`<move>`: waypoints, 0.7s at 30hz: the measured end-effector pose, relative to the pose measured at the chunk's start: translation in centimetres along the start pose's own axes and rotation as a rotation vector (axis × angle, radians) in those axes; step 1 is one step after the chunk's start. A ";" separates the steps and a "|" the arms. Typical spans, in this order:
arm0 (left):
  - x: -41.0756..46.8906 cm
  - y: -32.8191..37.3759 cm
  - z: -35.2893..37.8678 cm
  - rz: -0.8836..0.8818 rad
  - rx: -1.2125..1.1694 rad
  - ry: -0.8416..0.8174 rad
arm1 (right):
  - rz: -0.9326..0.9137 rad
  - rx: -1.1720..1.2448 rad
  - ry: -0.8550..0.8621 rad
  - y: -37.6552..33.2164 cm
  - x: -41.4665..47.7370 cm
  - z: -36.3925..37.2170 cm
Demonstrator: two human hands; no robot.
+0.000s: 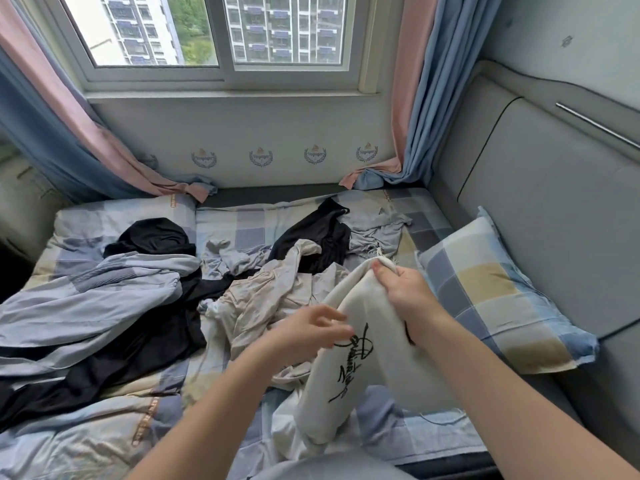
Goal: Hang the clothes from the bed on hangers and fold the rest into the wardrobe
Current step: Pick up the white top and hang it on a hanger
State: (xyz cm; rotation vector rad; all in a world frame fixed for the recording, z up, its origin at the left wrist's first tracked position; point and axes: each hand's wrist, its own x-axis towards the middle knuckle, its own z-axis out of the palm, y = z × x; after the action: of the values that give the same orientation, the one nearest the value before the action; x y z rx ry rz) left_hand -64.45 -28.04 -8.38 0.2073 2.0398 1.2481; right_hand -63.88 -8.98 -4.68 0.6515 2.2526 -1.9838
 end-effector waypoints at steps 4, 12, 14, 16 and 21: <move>0.9 -1.6 2.7 0.029 0.046 -0.002 | 0.007 0.087 -0.005 -2.1 -1.3 0.7; 1.5 -2.5 4.7 0.259 0.045 0.282 | -0.142 0.361 -0.135 -5.8 -3.1 0.1; 1.4 -2.3 4.1 0.322 0.027 0.335 | -0.123 0.406 -0.120 -6.1 -2.9 -0.4; 1.4 -2.5 3.3 0.361 0.027 0.385 | -0.098 0.441 -0.095 -6.2 -2.6 -1.0; 0.9 -3.1 1.0 0.429 0.019 0.532 | -0.069 0.457 -0.049 -4.8 -1.4 -1.7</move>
State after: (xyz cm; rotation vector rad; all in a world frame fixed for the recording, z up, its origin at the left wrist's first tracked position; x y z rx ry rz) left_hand -63.78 -28.46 -11.68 0.3670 2.5507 1.6830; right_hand -63.96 -8.11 0.49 0.5511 1.8233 -2.5443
